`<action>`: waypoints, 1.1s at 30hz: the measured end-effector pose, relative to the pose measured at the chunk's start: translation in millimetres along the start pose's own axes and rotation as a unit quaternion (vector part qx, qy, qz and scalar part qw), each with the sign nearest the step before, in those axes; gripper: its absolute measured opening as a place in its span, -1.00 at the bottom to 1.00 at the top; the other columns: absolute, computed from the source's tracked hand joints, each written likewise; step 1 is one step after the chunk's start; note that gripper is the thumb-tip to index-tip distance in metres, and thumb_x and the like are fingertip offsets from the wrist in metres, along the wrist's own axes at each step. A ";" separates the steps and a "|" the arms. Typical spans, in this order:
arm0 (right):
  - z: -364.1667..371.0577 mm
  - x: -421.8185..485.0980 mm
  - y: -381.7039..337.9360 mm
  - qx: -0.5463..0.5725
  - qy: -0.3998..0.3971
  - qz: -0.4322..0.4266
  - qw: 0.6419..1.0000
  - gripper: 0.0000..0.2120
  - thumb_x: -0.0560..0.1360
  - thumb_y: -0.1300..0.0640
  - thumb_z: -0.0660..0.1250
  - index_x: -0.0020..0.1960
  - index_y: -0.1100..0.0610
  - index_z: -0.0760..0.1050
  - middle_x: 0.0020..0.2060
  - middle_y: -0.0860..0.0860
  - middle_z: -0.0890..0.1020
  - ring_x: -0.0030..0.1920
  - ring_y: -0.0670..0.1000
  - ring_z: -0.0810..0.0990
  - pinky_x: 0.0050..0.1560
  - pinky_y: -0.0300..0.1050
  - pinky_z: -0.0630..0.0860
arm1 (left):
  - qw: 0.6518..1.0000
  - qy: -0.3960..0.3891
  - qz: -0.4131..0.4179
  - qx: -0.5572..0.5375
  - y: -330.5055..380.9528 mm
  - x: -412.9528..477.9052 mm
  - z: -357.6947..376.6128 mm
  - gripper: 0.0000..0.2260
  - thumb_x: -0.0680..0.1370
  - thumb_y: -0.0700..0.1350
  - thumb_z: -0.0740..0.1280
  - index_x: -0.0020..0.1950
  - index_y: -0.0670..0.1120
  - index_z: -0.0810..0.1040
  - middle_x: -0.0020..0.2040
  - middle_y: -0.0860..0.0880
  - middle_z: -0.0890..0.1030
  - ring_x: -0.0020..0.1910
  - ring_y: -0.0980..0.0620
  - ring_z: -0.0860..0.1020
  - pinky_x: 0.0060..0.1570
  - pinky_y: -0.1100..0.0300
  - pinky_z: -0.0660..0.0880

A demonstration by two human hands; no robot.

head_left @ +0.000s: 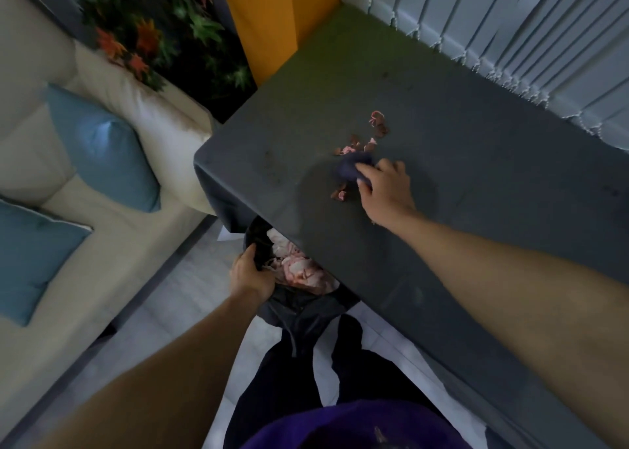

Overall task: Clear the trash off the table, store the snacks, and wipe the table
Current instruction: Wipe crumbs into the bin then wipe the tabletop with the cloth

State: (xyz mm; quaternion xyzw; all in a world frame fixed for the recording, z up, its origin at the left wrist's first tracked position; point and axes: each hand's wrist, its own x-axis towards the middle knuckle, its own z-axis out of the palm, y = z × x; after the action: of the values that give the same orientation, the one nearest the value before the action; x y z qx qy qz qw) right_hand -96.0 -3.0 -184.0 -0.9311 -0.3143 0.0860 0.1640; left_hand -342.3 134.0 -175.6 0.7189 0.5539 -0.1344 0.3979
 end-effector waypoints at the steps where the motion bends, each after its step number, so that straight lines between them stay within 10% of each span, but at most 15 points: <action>1: 3.5 -2.1 -3.9 0.007 -0.018 -0.020 1.000 -0.65 0.59 0.07 0.23 0.37 0.03 0.48 0.14 0.15 0.52 0.14 0.25 0.42 0.12 0.11 0.39 | 1.000 -0.003 0.000 0.000 -0.2 1.2 -0.2 -0.34 0.48 -0.31 0.23 0.59 -0.05 0.21 0.49 -0.15 0.33 0.45 -0.20 0.32 0.39 -0.07 0.37; 6: 4.1 -21.0 -6.5 0.101 -0.055 -0.158 0.981 -0.68 0.58 0.17 0.27 0.32 0.16 0.53 -0.07 0.09 0.47 0.04 0.12 0.45 0.10 -0.10 0.40 | 1.000 -0.019 -0.002 -0.013 2.6 3.5 -3.3 -0.32 0.48 -0.34 0.27 0.59 -0.07 0.20 0.50 -0.15 0.31 0.47 -0.19 0.30 0.44 -0.04 0.32; 12: 6.1 -16.4 -3.5 0.058 0.003 -0.060 0.997 -0.65 0.58 0.16 0.28 0.35 0.16 0.50 0.03 0.16 0.48 0.05 0.20 0.43 0.10 0.09 0.46 | 0.999 -0.031 -0.001 -0.011 6.4 8.4 -10.2 -0.29 0.46 -0.33 0.29 0.59 -0.05 0.19 0.50 -0.14 0.30 0.46 -0.19 0.31 0.42 -0.06 0.35; 18: 15.2 -45.9 -13.5 0.093 -0.064 -0.216 0.970 -0.66 0.56 0.17 0.29 0.32 0.18 0.54 -0.09 0.11 0.46 -0.02 0.14 0.45 0.02 -0.02 0.45 | 1.000 -0.028 -0.006 -0.006 3.7 2.4 -4.8 -0.31 0.48 -0.34 0.27 0.59 -0.05 0.19 0.50 -0.14 0.31 0.46 -0.19 0.31 0.43 -0.05 0.34; 24: 11.2 -46.0 -13.6 0.014 -0.008 -0.033 0.999 -0.64 0.60 0.09 0.24 0.38 0.04 0.48 0.03 0.10 0.48 0.03 0.19 0.43 0.09 0.15 0.44 | 1.000 -0.017 -0.009 -0.014 5.5 -8.0 -3.3 -0.32 0.49 -0.31 0.27 0.59 -0.05 0.19 0.50 -0.14 0.31 0.46 -0.19 0.30 0.44 -0.02 0.32; 33: 20.6 -79.9 -19.8 0.097 -0.010 -0.240 0.966 -0.65 0.51 0.15 0.30 0.27 0.14 0.59 -0.15 0.08 0.45 -0.09 0.14 0.45 -0.10 0.02 0.46 | 1.000 0.012 -0.012 -0.023 9.8 -25.4 6.4 -0.34 0.50 -0.31 0.30 0.58 -0.08 0.21 0.49 -0.16 0.33 0.45 -0.19 0.31 0.43 -0.02 0.33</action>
State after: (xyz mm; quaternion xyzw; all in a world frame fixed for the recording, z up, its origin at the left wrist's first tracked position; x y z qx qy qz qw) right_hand -175.4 -32.1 -191.5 -0.8068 -0.5206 0.0831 0.2668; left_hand -340.8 111.2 -159.6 0.7044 0.5703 -0.1173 0.4059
